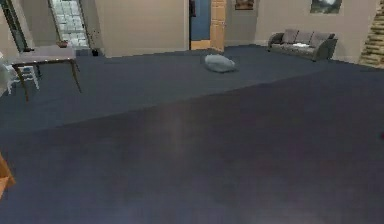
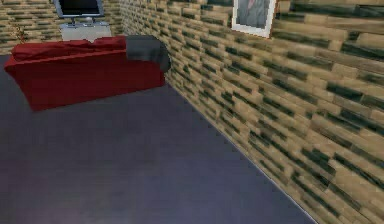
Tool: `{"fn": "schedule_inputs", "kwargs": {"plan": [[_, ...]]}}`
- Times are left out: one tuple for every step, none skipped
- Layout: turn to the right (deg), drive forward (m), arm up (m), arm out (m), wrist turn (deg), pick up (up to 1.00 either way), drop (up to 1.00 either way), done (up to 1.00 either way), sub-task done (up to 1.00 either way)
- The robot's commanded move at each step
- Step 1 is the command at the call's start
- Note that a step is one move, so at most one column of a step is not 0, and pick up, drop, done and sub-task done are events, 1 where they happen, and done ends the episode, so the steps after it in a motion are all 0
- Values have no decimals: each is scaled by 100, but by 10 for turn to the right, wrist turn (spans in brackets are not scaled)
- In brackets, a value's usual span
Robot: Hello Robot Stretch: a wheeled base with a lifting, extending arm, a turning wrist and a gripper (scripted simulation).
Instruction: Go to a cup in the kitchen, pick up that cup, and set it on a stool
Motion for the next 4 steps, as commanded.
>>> {"fn": "schedule_inputs", "kwargs": {"plan": [[-180,0,0,0,0,0,0,0,0],[0,100,0,0,0,0,0,0,0],[0,100,0,0,0,0,0,0,0],[-30,0,0,0,0,0,0,0,0]]}}
